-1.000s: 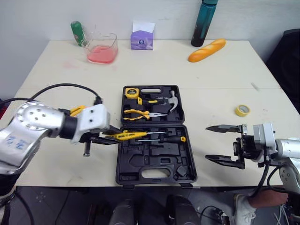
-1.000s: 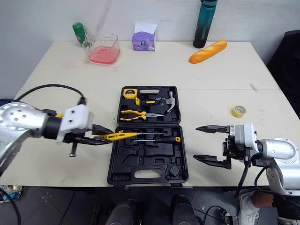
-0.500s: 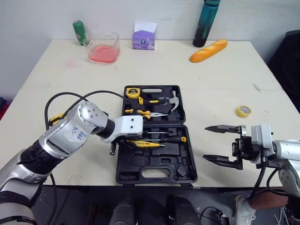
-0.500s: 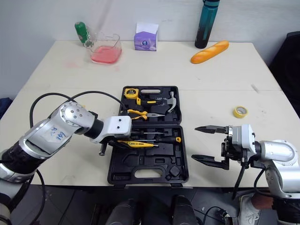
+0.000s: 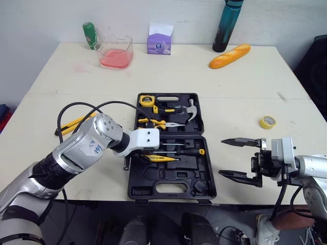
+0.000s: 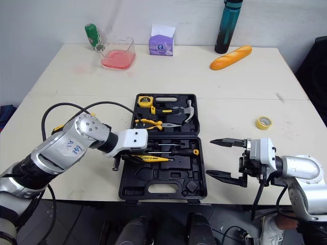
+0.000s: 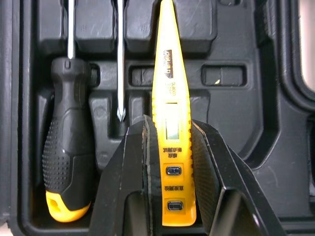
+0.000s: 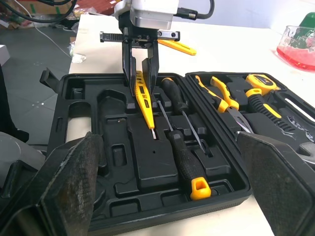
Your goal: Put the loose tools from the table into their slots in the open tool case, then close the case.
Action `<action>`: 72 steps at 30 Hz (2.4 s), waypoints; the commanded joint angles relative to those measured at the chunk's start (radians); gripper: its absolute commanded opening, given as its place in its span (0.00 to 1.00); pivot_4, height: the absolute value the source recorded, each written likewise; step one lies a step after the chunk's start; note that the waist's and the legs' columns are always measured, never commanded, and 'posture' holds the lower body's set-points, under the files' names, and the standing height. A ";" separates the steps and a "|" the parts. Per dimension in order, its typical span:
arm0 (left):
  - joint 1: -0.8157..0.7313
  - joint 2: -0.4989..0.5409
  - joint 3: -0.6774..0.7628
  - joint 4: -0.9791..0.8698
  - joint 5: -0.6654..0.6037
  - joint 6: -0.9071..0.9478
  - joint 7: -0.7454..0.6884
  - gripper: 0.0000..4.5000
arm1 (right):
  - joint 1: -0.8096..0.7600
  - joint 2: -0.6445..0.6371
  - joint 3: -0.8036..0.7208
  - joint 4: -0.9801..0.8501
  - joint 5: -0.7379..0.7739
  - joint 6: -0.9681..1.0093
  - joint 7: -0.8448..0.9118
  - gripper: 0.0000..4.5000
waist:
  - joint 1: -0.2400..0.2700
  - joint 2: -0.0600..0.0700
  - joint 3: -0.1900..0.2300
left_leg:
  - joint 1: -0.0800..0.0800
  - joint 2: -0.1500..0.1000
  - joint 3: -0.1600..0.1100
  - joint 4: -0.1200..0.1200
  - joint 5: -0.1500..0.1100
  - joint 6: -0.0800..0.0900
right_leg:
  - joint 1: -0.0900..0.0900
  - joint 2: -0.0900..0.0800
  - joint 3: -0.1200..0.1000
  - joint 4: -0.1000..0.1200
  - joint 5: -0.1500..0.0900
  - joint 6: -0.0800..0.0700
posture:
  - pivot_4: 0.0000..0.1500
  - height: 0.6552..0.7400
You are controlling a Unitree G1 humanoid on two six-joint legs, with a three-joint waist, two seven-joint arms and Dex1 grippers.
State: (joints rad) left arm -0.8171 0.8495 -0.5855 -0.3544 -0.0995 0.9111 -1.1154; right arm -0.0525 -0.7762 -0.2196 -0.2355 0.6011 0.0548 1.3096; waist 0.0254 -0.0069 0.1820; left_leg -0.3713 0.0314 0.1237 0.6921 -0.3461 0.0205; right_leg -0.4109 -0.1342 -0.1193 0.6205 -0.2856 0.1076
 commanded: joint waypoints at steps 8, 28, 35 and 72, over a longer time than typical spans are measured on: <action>-0.021 0.009 -0.030 0.022 0.064 -0.027 -0.041 0.11 | -0.034 -0.006 0.009 -0.088 0.024 0.060 -0.051 1.00 | 0.000 0.000 0.000 | 0.000 0.000 0.000 0.001 0.000 0.000 | 0.000 0.000 0.000 0.001 0.000 0.000 | 1.00 1.00; 0.009 -0.020 0.112 -0.020 -0.042 -0.068 -0.095 0.83 | -0.012 -0.001 -0.005 -0.064 0.010 0.035 -0.026 1.00 | -0.001 0.000 0.000 | 0.000 0.000 0.000 0.003 -0.001 0.001 | 0.000 0.000 0.000 0.001 0.000 0.000 | 1.00 1.00; 0.094 -0.089 0.335 0.030 -0.145 -0.288 -0.056 0.83 | 0.002 -0.002 -0.012 -0.042 0.009 0.005 -0.014 1.00 | -0.001 0.000 0.000 | -0.001 0.001 0.000 0.004 -0.001 0.001 | 0.000 -0.001 0.000 0.002 0.000 0.000 | 1.00 1.00; 0.461 -0.231 0.439 0.332 -0.123 -0.780 -0.002 0.01 | -0.037 0.018 -0.005 -0.020 0.003 0.006 -0.043 1.00 | -0.003 0.000 0.000 | 0.000 0.004 -0.001 0.005 -0.003 0.001 | 0.001 -0.001 0.000 0.002 0.000 0.000 | 1.00 1.00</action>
State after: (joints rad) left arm -0.3470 0.6095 -0.1405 -0.0225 -0.2338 0.1258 -1.1256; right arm -0.0797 -0.7422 -0.2140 -0.2143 0.5931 0.0537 1.2751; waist 0.0227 -0.0067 0.1818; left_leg -0.3711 0.0354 0.1231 0.6973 -0.3486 0.0213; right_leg -0.4096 -0.1353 -0.1199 0.6232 -0.2855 0.1076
